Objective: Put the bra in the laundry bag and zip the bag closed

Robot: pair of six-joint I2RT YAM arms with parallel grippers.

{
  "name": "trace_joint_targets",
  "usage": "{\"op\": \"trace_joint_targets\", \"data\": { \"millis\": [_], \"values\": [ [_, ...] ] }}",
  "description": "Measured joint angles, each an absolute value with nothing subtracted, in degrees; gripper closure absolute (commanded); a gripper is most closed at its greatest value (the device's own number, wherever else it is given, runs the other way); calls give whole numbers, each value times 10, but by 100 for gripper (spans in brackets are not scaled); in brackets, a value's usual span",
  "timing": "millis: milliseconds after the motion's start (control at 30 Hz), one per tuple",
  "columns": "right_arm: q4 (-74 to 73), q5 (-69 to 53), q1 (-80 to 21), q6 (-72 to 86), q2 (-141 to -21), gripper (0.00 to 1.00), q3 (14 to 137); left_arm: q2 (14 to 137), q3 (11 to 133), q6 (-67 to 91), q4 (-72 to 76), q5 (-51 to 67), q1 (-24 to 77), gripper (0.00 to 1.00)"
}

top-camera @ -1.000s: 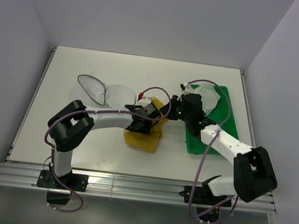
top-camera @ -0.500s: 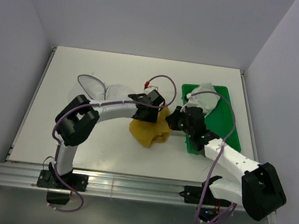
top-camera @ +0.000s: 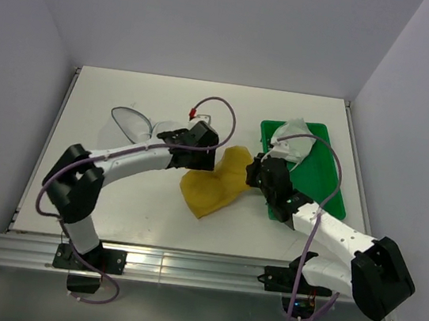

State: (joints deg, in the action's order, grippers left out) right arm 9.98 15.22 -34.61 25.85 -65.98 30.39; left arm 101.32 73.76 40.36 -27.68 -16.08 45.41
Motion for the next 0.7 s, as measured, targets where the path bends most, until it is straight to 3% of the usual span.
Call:
{"op": "trace_joint_targets", "data": {
  "millis": [133,233,467,700],
  "values": [
    [98,172,-350,256,-655,92,304,914,671,421,-278,-166,440,31],
    [98,186,-351,256,-646,93,304,840,604,440,-274,-166,429,40],
    [101,215,-361,251,-612,93,288,802,451,492,-257,-134,440,75],
    [102,232,-374,241,-608,93,285,838,431,534,-226,-112,500,81]
  ]
}}
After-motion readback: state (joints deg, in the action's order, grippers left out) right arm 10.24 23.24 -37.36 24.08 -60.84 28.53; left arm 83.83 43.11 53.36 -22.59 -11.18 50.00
